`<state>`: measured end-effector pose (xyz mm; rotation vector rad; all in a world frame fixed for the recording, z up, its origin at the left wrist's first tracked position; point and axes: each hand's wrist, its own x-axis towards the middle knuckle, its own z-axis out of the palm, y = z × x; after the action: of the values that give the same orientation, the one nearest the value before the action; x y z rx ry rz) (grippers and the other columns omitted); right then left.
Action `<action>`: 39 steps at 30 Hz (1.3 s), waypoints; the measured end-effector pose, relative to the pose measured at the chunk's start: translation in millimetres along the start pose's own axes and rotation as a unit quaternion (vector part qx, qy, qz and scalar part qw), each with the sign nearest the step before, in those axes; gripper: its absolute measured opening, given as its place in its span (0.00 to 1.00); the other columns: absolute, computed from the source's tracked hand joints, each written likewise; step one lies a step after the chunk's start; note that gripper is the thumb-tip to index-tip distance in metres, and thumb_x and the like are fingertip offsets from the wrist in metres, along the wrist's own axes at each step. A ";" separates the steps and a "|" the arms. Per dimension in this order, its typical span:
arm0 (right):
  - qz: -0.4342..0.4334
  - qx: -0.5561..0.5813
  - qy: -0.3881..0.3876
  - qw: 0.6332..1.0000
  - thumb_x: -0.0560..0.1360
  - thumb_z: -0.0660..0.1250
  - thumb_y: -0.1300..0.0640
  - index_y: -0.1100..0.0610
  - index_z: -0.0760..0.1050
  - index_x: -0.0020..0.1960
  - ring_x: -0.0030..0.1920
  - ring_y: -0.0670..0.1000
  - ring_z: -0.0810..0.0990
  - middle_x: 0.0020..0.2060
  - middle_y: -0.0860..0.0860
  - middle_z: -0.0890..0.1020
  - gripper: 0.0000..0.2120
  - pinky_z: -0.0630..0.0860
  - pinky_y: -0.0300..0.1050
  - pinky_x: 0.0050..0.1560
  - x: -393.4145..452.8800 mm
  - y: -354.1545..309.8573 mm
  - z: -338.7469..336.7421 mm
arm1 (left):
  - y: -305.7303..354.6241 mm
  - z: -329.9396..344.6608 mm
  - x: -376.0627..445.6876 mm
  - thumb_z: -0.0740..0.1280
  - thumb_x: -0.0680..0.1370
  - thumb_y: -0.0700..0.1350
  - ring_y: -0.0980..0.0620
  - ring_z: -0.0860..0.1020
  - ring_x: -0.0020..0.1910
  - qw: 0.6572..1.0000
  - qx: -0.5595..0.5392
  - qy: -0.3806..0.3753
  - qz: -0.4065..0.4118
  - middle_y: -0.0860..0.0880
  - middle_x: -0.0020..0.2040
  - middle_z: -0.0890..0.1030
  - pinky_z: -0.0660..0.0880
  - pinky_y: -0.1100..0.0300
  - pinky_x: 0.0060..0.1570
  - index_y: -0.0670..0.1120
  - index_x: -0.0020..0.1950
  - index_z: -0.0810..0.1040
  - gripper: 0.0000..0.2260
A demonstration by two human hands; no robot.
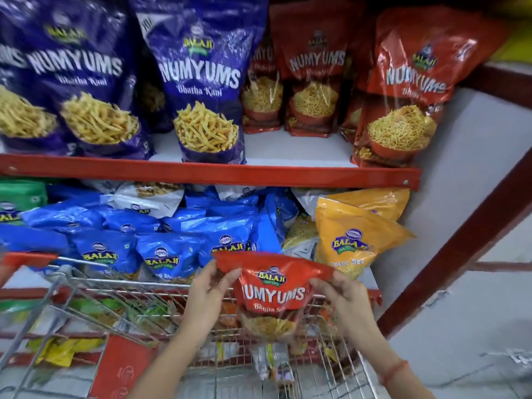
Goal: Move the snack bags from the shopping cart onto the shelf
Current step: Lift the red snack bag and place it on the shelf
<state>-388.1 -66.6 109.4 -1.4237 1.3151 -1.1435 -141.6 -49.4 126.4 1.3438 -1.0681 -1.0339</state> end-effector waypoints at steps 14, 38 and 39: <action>-0.188 0.119 0.055 0.973 0.74 0.69 0.61 0.61 0.79 0.42 0.40 0.46 0.81 0.37 0.49 0.85 0.04 0.82 0.41 0.43 58.5 -163.2 -28.6 | 153.8 18.4 45.0 0.68 0.75 0.39 0.61 0.82 0.39 0.972 -0.125 0.021 0.197 0.53 0.41 0.84 0.78 0.70 0.36 0.45 0.51 0.78 0.06; -0.179 0.251 0.231 0.923 0.74 0.69 0.61 0.55 0.78 0.38 0.39 0.51 0.81 0.36 0.51 0.84 0.06 0.78 0.50 0.47 262.0 -262.5 -46.5 | 280.7 130.6 218.9 0.67 0.76 0.42 0.48 0.80 0.40 0.939 -0.284 0.105 0.165 0.47 0.40 0.82 0.78 0.53 0.44 0.45 0.41 0.75 0.04; -0.180 0.243 0.242 0.922 0.75 0.69 0.61 0.54 0.77 0.37 0.37 0.50 0.80 0.34 0.50 0.82 0.08 0.77 0.48 0.45 269.9 -261.0 -44.4 | 279.8 132.7 226.0 0.67 0.76 0.41 0.49 0.79 0.38 0.937 -0.282 0.113 0.173 0.48 0.38 0.81 0.77 0.55 0.41 0.45 0.40 0.74 0.06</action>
<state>-371.2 -317.3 391.9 -1.0621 0.9853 -2.0104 -232.5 -303.5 398.8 0.7503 -0.7212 -0.8124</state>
